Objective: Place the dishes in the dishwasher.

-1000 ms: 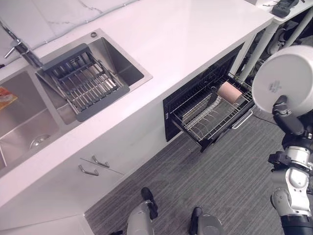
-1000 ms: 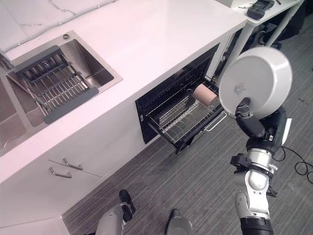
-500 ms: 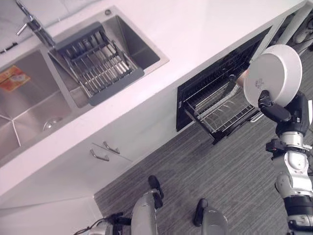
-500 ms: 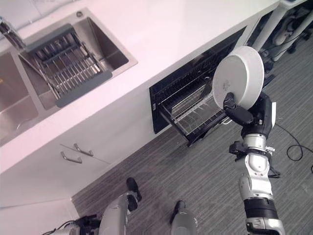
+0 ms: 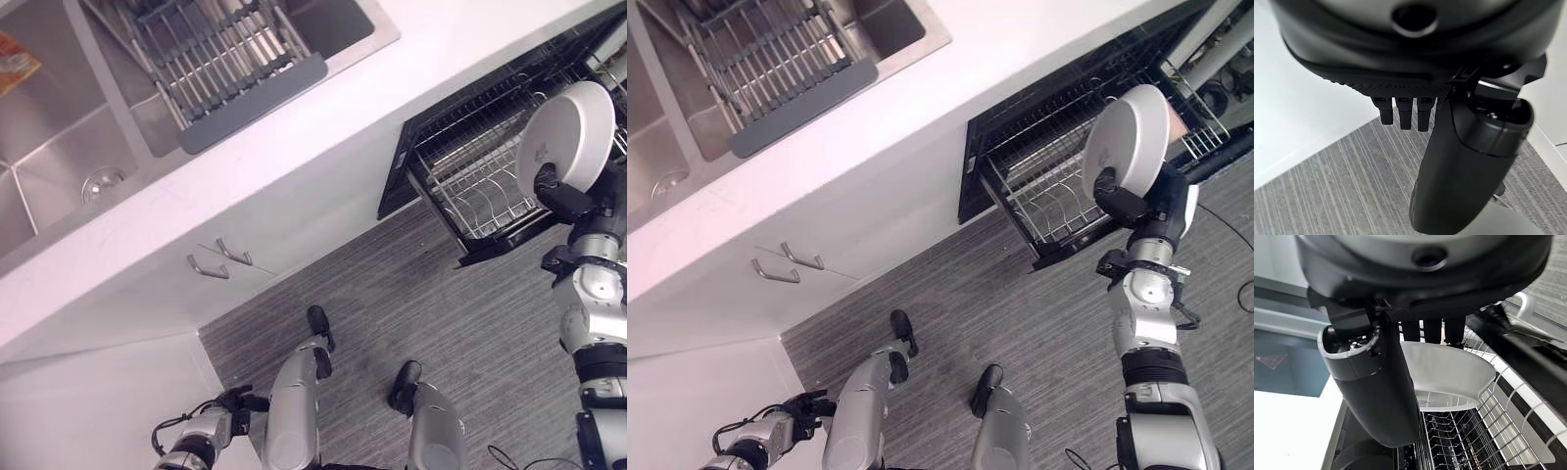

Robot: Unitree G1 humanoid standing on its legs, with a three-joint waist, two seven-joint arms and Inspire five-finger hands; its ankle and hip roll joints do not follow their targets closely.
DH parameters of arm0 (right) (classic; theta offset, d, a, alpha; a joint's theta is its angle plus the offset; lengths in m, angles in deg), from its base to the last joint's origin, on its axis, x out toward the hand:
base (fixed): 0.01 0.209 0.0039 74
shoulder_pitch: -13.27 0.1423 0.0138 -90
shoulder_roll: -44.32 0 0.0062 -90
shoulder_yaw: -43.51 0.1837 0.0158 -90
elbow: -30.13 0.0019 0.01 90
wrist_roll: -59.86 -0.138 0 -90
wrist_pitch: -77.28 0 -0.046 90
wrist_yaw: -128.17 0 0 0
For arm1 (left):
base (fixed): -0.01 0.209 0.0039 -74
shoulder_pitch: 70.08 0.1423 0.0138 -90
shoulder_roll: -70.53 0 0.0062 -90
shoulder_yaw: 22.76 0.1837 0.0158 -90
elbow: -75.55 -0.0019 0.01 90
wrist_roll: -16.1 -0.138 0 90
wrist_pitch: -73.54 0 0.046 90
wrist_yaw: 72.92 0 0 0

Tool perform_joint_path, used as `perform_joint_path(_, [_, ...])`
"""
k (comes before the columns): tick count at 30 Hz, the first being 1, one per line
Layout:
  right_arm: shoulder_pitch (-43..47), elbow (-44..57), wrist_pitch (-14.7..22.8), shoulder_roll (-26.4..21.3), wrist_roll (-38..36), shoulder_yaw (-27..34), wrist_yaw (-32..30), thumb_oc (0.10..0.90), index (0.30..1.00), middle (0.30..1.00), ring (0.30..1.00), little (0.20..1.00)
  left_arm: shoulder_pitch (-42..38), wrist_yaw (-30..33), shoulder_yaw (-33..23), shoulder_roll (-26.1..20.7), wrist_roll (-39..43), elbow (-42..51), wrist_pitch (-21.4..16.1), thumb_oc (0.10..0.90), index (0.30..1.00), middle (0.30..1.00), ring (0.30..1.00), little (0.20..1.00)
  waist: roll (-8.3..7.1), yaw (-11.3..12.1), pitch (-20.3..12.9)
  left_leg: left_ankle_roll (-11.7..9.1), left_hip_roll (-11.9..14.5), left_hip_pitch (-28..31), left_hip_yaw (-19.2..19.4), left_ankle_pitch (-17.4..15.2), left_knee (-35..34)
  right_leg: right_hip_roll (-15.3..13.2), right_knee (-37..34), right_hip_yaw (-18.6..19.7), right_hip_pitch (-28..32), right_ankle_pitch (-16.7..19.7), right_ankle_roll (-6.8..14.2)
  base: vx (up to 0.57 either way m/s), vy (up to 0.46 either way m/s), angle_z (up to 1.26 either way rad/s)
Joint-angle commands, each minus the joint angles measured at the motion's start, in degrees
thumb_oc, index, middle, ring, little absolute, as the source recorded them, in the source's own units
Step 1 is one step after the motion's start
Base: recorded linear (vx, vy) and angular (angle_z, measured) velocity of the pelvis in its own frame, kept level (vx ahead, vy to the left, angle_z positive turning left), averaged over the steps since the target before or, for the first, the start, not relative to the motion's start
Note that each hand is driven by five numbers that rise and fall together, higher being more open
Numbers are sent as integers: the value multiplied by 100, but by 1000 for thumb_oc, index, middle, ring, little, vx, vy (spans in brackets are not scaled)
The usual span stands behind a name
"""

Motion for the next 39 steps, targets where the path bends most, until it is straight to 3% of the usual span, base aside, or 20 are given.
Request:
perform_joint_path(1, [569,529,601,-853,169,280,-333,400,300,300,300,300,257,176,230,-252,177,-81,91,800,900,900,900,900,-12,-72,-120,-755,102,331,-474,-531,-22,163,292,336,-123,-276,-246,-3,-18,5])
perform_joint_path(6, [1016,204,297,-1154,725,37,-626,400,300,300,300,300,284,221,308,-275,181,-44,75,800,900,900,900,900,-22,62,-113,-780,109,167,-485,-467,-22,140,262,286,-161,-252,-227,6,-10,3])
perform_joint_path(7, [1242,155,-108,-1308,1056,-146,-851,400,300,300,300,300,298,213,325,-304,148,-28,59,800,900,900,900,900,-41,111,-113,-785,127,92,-479,-450,-22,144,191,263,-162,-219,-203,0,0,0])
perform_joint_path(11, [1573,-101,-434,-1553,1797,-492,-1416,400,300,300,300,300,298,259,385,-353,139,29,12,800,900,900,900,900,-79,213,-113,-768,138,-36,-479,-432,-22,143,146,209,-205,-181,-169,-7,-46,6])
perform_joint_path(14, [1928,-245,-1274,-1791,2217,-974,-1205,400,300,300,300,300,246,334,409,-472,162,93,83,800,900,900,900,900,-191,304,-113,-758,187,-158,-454,-418,-22,163,22,127,-199,-103,-118,-1,-106,12])
perform_joint_path(18, [2188,-632,-1873,-1949,2268,-1408,-927,400,300,300,300,300,223,434,414,-594,97,68,25,800,900,900,900,900,-341,389,-113,-765,236,-318,-506,-408,-22,219,-57,84,-207,-64,-73,10,-133,6])
perform_joint_path(24, [2668,-1240,-2389,-2090,2713,-2184,-393,400,300,300,300,300,192,540,465,-733,147,17,-21,800,900,900,900,900,-494,506,-113,-783,316,-527,-557,-355,-22,280,-157,30,-218,-12,-52,22,-89,5])
perform_joint_path(28, [3038,-1640,-2508,-2155,2985,-2747,-186,400,300,300,300,300,170,621,515,-842,191,12,-76,800,900,900,900,900,-581,602,-113,-785,365,-738,-592,-288,-22,297,-172,-12,-297,-7,-41,24,-95,-1])
perform_joint_path(31, [3277,-1850,-2819,-2191,3201,-3062,-479,400,300,300,300,300,158,677,548,-885,260,14,-87,800,900,900,900,900,-616,650,-113,-787,350,-882,-618,-226,-22,284,-144,-26,-394,-13,-47,11,-61,6])
perform_joint_path(33, [3276,-1895,-2932,-2113,3173,-3039,-1328,400,300,300,300,300,147,900,558,-873,267,50,166,800,900,900,900,900,-615,678,-113,-764,294,-1059,-696,-185,-22,265,-39,-14,-588,-27,-54,-6,-47,2])
perform_joint_path(34, [3284,-1894,-2936,-2113,3177,-3041,-1327,400,300,300,300,300,141,902,555,-872,269,49,168,800,900,900,900,900,-618,676,-113,-763,293,-1066,-696,-182,-22,262,-28,-12,-600,-32,-55,-11,-58,5])
perform_joint_path(35, [3459,-1777,-3446,-2064,3386,-3127,-1413,400,300,300,300,300,92,995,608,-879,244,115,326,800,900,900,900,900,-607,712,-113,-759,286,-1157,-706,-149,-22,260,27,-11,-702,-52,-65,2,-45,6])
perform_joint_path(36, [3609,-1876,-3721,-2042,3307,-3274,-1641,400,300,300,300,300,66,1046,692,-908,257,200,429,800,900,900,900,900,-595,740,-113,-745,298,-1221,-707,-101,-22,238,70,-29,-772,-60,-88,13,-60,4])
perform_joint_path(37, [3599,-1951,-3800,-1980,3175,-3352,-1951,400,300,300,300,300,65,1064,708,-892,224,209,405,800,900,900,900,900,-583,758,-113,-738,266,-1276,-753,-92,-22,222,147,-30,-855,-94,-111,-52,-94,3])
perform_joint_path(38, [3836,-2333,-4074,-1906,3401,-3370,-2958,400,300,300,300,300,-59,1051,714,-908,218,125,368,800,900,900,900,900,-593,804,-113,-678,147,-1570,-869,-111,-22,249,154,-9,-1083,-50,-75,-59,-77,5])
perform_joint_path(39, [3878,-2338,-4146,-1900,3450,-3368,-2990,400,300,300,300,300,-72,1049,717,-910,231,117,366,800,900,900,900,900,-594,810,-113,-676,122,-1611,-889,-110,-22,258,153,-1,-1119,-44,-69,-100,-45,10])
